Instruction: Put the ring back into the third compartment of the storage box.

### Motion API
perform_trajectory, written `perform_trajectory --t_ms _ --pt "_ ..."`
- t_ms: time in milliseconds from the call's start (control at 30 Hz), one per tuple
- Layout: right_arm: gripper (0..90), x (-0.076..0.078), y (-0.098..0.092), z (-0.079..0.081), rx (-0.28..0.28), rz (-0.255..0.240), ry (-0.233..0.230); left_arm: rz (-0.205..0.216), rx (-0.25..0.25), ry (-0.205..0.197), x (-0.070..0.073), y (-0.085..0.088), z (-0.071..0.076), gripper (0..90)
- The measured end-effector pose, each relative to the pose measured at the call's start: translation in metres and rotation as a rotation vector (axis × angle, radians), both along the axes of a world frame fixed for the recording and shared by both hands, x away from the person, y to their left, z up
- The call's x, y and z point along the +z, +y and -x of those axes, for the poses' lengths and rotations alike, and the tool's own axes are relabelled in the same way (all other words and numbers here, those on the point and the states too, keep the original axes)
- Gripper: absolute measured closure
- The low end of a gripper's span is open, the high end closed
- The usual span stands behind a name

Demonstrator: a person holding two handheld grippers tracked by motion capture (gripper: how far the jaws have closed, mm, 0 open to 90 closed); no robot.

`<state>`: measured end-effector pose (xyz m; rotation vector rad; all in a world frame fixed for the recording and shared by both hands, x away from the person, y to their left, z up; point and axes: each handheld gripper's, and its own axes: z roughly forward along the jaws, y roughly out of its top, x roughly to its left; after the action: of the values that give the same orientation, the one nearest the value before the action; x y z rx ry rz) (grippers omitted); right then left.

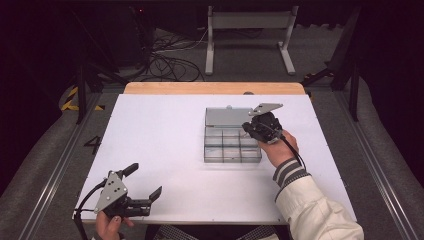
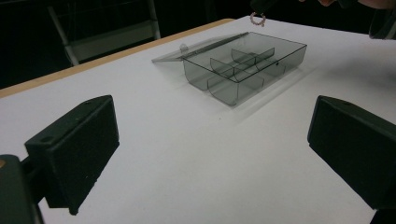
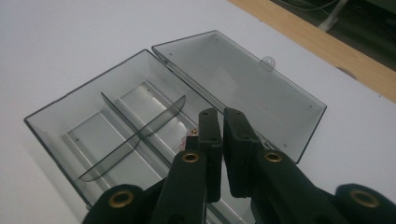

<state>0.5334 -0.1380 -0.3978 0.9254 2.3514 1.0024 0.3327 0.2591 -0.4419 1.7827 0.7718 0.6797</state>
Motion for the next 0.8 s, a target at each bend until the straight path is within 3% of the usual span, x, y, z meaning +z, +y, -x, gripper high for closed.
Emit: perform_trajectory --t_ms 800 --pt "86.6 -0.031 -0.009 -0.022 -0.076 0.064 0.081 0.000 -0.002 0.000 0.000 -0.001 0.000 2.5"
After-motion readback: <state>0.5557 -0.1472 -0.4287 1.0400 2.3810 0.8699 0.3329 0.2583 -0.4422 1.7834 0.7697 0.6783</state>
